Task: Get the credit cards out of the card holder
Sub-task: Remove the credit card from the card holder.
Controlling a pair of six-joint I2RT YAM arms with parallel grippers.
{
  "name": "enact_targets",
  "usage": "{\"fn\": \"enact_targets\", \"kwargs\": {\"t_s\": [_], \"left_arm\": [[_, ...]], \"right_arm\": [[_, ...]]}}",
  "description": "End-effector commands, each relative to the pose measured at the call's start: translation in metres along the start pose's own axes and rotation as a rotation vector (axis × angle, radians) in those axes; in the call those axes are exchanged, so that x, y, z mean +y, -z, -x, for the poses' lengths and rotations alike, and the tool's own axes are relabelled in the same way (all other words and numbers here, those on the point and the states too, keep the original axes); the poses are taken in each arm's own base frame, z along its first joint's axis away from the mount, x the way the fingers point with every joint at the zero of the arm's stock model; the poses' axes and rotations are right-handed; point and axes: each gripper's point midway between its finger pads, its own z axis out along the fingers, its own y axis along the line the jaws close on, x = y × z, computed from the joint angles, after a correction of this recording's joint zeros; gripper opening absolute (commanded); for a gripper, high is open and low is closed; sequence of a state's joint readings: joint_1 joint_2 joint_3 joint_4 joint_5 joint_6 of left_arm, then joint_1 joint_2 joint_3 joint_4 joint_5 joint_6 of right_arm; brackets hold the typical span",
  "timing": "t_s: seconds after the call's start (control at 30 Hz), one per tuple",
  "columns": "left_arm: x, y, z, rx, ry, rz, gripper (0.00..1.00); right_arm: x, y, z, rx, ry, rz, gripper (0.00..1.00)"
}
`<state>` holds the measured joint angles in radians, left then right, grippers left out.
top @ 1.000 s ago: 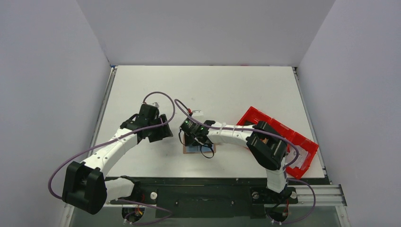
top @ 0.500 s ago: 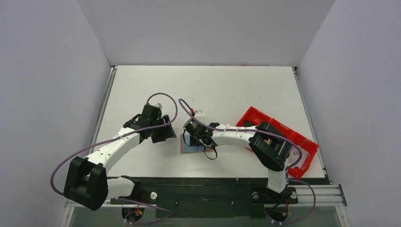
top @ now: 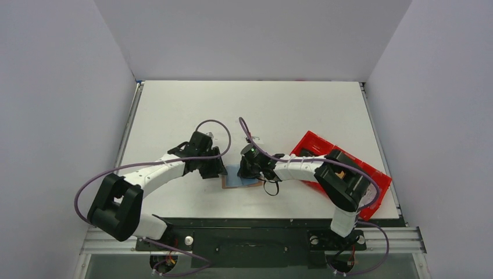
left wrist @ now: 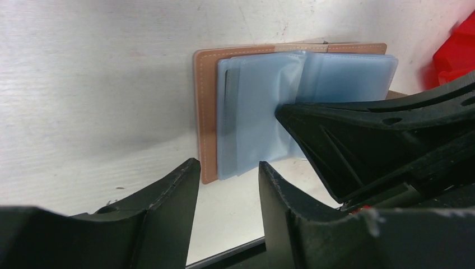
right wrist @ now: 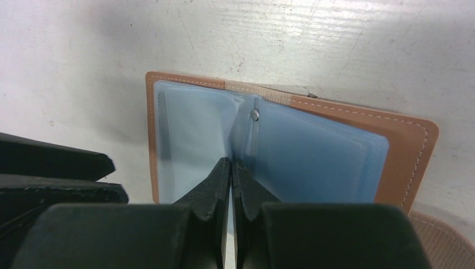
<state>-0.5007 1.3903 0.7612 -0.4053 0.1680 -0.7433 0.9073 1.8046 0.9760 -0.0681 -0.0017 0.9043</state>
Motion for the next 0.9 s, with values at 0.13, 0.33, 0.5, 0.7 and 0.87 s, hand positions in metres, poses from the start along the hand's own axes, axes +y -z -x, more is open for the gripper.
{"fn": "enact_targets", "kwargs": {"t_s": [0.13, 0.33, 0.5, 0.7, 0.87], "left_arm": [[-0.035, -0.015, 0.007, 0.005, -0.003, -0.112, 0.33], [-0.033, -0.026, 0.003, 0.025, -0.013, -0.102, 0.29], [-0.034, -0.031, 0.000, 0.040, -0.025, -0.116, 0.28], [-0.028, -0.040, -0.005, 0.061, -0.032, -0.094, 0.26], [-0.024, -0.049, -0.012, 0.078, -0.038, -0.068, 0.23]], "right_arm": [[-0.032, -0.007, -0.029, 0.111, -0.085, 0.037, 0.00], [-0.036, -0.010, -0.031, 0.123, -0.120, 0.059, 0.00], [-0.036, -0.012, -0.031, 0.130, -0.144, 0.080, 0.00], [-0.034, -0.014, -0.029, 0.133, -0.158, 0.096, 0.00], [-0.034, -0.014, -0.029, 0.137, -0.157, 0.097, 0.00]]}}
